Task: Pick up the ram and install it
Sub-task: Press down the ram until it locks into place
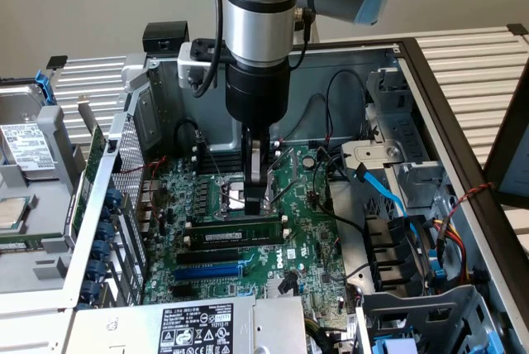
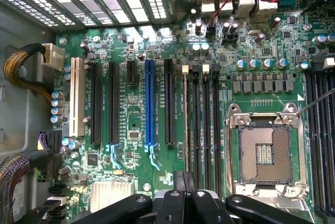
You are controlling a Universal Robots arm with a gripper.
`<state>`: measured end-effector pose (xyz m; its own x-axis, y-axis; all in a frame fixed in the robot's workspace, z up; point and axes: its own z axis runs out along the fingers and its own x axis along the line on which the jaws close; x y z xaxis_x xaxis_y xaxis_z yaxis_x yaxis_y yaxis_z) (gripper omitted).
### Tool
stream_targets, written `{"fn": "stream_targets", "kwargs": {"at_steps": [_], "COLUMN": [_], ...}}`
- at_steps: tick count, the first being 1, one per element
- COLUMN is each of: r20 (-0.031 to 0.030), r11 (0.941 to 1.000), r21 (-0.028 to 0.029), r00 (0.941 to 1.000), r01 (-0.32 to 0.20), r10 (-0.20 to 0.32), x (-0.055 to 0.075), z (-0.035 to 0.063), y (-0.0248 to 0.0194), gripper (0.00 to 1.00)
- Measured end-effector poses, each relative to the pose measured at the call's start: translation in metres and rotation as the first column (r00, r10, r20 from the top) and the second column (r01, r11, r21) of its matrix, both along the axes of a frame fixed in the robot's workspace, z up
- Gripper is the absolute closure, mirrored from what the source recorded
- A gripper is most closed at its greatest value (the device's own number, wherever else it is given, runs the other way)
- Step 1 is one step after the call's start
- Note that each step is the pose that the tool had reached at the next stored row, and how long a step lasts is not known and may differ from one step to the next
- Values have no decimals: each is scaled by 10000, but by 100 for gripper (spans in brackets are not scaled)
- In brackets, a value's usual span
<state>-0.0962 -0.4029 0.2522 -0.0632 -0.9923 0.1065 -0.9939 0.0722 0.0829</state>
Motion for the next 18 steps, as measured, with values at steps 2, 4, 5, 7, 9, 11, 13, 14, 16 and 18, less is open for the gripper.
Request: {"fn": "stream_targets", "kwargs": {"at_steps": [2, 4, 5, 7, 9, 11, 13, 14, 16, 18], "r20": [1, 1, 2, 1, 14, 16, 16, 23, 144, 173], "r11": [9999, 9996, 9996, 9996, 9996, 9996, 9996, 9996, 9996, 9996], "r21": [153, 272, 275, 276, 276, 276, 275, 274, 276, 277], "r00": [10000, 10000, 10000, 10000, 10000, 10000, 10000, 10000, 9999, 9998], "r01": [11, 21, 22, 23, 22, 21, 20, 20, 20, 17], "r10": [-11, -21, -22, -23, -23, -22, -21, -21, -24, -22], "x": [0, 0, 0, 0, -5, -41, -72, -72, -74, -72], "z": [-1, 0, -1, -1, -1, -1, -2, -2, -4, -4], "y": [0, 0, 1, 1, 1, 1, 1, 1, 0, 1], "gripper": [89, 89, 89, 89, 89, 89, 89, 89, 89, 89]}}
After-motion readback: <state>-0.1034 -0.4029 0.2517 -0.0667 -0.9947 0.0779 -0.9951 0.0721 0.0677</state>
